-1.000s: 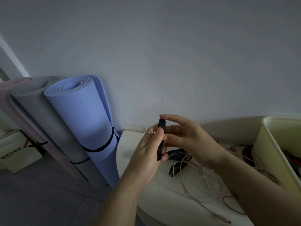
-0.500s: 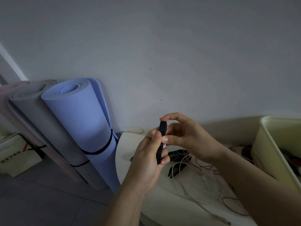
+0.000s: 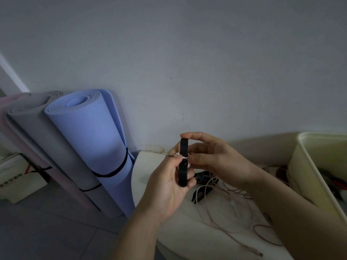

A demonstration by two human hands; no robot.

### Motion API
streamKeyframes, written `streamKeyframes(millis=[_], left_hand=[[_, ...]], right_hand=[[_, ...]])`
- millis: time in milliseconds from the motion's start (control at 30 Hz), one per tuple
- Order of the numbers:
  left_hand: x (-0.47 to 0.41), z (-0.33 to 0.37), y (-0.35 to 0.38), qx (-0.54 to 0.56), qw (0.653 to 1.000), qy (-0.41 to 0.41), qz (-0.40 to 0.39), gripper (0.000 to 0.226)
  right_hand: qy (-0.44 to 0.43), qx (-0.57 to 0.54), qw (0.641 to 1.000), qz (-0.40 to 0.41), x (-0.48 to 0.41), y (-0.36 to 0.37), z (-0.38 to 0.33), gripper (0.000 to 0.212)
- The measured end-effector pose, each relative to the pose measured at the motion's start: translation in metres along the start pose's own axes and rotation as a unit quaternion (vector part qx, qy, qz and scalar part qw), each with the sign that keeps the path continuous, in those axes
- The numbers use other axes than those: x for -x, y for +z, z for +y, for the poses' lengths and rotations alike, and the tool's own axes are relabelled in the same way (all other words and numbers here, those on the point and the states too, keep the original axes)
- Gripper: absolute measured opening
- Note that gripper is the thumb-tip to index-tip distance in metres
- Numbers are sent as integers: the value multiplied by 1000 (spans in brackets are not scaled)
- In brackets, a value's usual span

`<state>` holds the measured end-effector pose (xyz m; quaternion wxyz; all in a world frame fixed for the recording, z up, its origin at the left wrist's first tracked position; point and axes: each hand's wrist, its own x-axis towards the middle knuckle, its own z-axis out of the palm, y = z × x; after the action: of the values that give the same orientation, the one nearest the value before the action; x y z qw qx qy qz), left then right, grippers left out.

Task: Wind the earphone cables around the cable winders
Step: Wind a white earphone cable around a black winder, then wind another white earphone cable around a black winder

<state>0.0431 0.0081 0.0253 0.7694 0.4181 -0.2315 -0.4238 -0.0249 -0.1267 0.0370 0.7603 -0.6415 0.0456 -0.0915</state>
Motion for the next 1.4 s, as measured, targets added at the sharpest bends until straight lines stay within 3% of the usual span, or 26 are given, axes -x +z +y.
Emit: streamKeyframes(millis=[133, 367, 533, 667, 767, 867, 967, 1133, 1300, 1400], left_hand=[[-1, -3, -1, -94, 995, 23, 5, 46], [-3, -5, -4, -197, 978, 54, 32, 33], [0, 1, -1, -163, 986, 30, 13, 32], [10, 11, 9, -74, 996, 9, 38, 48], [16, 12, 22, -79, 995, 7, 57, 41], [18, 9, 36, -126, 989, 21, 76, 42], [24, 1, 55, -225, 972, 25, 67, 36], [32, -18, 86, -385, 923, 20, 25, 35], [32, -28, 101, -423, 906, 22, 11, 33], [32, -30, 102, -426, 904, 23, 12, 32]], right_hand=[[-3, 11, 1000, 14, 0, 2, 1, 43], [-36, 42, 998, 23, -2, 2, 2, 47], [-12, -18, 1000, 9, 1, -3, 0, 50], [-12, 2, 1000, 17, 9, -2, -12, 37], [-26, 82, 993, 84, 20, 1, -23, 20], [-43, 125, 979, 153, 35, 1, -37, 18], [-81, 186, 947, 247, 63, -5, -53, 15], [-84, 327, 862, 378, 113, -36, -60, 10], [-55, 458, 745, 482, 154, -89, -56, 9], [15, 515, 712, 477, 168, -108, -45, 12]])
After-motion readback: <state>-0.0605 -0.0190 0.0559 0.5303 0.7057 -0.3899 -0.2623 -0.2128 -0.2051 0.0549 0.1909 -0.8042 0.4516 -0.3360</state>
